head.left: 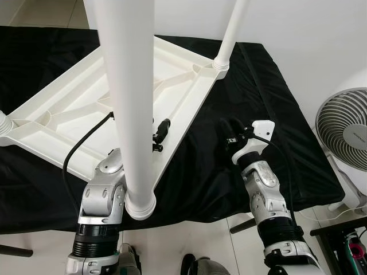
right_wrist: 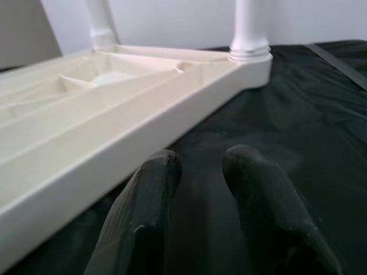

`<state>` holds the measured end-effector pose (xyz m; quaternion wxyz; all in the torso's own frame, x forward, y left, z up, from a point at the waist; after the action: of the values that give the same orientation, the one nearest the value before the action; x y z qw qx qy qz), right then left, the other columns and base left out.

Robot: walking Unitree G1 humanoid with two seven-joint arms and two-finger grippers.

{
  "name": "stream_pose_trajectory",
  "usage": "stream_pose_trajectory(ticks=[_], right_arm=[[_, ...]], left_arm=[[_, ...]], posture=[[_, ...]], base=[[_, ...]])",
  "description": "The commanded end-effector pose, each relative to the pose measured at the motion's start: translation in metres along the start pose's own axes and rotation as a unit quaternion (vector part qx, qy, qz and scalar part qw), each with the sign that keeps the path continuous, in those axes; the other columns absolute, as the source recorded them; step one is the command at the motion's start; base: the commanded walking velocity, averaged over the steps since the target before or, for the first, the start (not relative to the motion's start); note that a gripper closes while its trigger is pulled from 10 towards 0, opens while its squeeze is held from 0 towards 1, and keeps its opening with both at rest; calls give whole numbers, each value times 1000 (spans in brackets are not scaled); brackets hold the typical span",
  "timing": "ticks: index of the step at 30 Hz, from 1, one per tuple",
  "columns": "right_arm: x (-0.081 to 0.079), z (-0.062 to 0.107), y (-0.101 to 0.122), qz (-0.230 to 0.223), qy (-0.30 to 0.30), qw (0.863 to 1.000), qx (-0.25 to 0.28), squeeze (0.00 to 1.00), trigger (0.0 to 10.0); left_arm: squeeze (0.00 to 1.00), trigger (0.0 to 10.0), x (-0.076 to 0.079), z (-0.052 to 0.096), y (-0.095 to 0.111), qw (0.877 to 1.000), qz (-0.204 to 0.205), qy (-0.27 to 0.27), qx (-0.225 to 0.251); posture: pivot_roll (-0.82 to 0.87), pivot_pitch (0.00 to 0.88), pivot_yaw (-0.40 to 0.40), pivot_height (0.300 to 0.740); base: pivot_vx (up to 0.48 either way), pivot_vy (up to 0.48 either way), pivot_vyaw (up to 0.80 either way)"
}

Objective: Building children table

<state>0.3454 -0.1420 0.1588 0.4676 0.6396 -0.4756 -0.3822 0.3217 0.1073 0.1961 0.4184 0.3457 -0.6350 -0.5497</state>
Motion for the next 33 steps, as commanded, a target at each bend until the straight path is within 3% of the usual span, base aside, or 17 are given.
stream_pose_trajectory(ticks=[1, 5, 9, 11, 12, 14, 18, 24, 25, 29, 33], right_arm=[[4, 1, -1, 7, -8, 1000, -10, 0, 10000], [10, 3, -3, 24, -1, 999, -24, 0, 10000], [12, 5, -1, 29, -1, 999, -17, 0, 10000], [12, 6, 3, 24, 1, 1000, -4, 0, 10000], [12, 6, 3, 24, 1, 1000, -4, 0, 10000], [8, 11, 6, 20, 22, 1000, 7, 0, 10000], [8, 14, 7, 24, 26, 999, 6, 0, 10000], [17, 16, 8, 34, 26, 999, 1, 0, 10000], [18, 16, 8, 35, 29, 999, 1, 0, 10000], [18, 16, 9, 38, 31, 999, 1, 0, 10000], [17, 15, 9, 41, 37, 998, 0, 0, 10000]], left_arm=[[0, 10000, 2, -1, -1, 1000, -6, -15, -3], [0, 10000, -31, 11, 10, 995, -92, -28, -1], [0, 10000, -49, 16, 13, 994, -111, -14, -10], [0, 10000, -70, 23, 16, 992, -125, 18, -17], [0, 10000, -70, 23, 16, 992, -125, 18, -17], [0, 10000, -87, 33, 16, 987, -155, 42, -10], [0, 10000, -93, 41, 15, 983, -181, 30, -9], [0, 10000, -99, 54, 19, 983, -180, -39, -25], [0, 10000, -98, 58, 20, 982, -172, -72, -30], [0, 10000, -94, 62, 22, 977, -179, -109, -31], [0, 10000, -79, 72, 21, 963, -167, -208, -44]], posture=[[167, 175, -90, 740], [171, 179, -94, 740], [173, 184, -88, 740], [173, 185, -86, 740], [173, 185, -86, 740], [170, 187, -82, 740], [170, 186, -84, 740], [174, 183, -90, 740], [177, 180, -91, 740], [177, 181, -92, 740], [183, 180, -93, 740]], base=[[0, 0, 0], [0, 0, 0], [0, 0, 0], [0, 0, 0], [0, 0, 0], [0, 0, 0], [0, 0, 0], [0, 0, 0], [0, 0, 0], [0, 0, 0], [0, 0, 0]])
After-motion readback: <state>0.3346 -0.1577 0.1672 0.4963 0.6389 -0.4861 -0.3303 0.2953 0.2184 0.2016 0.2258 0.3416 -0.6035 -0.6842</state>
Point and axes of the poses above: a point about 5 cm out from each wrist's last joint towards the gripper, its own z axis pointing back from the gripper into the wrist, its own y axis along the axis of the wrist's last joint, x = y × z, the point moved 1 cm from there along -z, pointing out of the wrist towards the gripper, and after that the axes turned 5 degrees about z, right-handed, at the moved point
